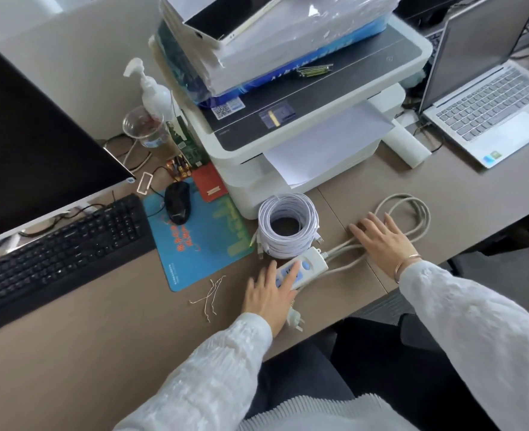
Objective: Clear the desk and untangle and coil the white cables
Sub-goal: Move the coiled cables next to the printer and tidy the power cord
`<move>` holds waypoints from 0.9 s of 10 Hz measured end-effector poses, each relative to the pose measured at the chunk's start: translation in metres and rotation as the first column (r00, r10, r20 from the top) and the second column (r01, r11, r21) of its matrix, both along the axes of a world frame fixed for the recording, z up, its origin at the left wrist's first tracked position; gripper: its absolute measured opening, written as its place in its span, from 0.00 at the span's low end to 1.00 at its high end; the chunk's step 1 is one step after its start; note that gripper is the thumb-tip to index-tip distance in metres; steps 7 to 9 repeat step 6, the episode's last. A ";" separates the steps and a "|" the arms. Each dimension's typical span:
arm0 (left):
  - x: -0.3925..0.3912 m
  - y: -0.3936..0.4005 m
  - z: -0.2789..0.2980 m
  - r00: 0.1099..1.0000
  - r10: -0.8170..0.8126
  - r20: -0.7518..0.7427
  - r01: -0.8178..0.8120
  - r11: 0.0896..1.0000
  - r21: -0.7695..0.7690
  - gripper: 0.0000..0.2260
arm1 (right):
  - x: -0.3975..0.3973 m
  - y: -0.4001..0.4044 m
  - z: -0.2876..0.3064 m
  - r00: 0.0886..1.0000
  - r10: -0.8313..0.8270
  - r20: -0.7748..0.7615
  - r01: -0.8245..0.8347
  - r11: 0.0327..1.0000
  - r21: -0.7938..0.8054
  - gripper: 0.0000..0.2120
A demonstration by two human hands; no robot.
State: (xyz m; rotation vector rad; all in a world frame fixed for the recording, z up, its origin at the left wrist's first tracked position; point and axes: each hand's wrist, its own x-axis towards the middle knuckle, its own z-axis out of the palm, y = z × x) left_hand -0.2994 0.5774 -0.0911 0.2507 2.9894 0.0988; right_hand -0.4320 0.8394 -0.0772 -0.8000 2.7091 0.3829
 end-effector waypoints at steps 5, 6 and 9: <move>0.018 0.004 -0.009 0.997 0.011 -0.075 -0.010 1.000 0.014 0.40 | 0.021 -0.016 0.010 0.906 -0.382 0.181 0.391 0.920 -0.019 0.35; 0.016 0.002 -0.012 0.995 0.020 -0.095 -0.015 0.998 0.058 0.39 | 0.028 -0.020 0.006 0.889 -0.437 0.136 0.450 0.889 -0.084 0.36; 0.016 0.002 -0.012 0.995 0.020 -0.095 -0.015 0.998 0.058 0.39 | 0.028 -0.020 0.006 0.889 -0.437 0.136 0.450 0.889 -0.084 0.36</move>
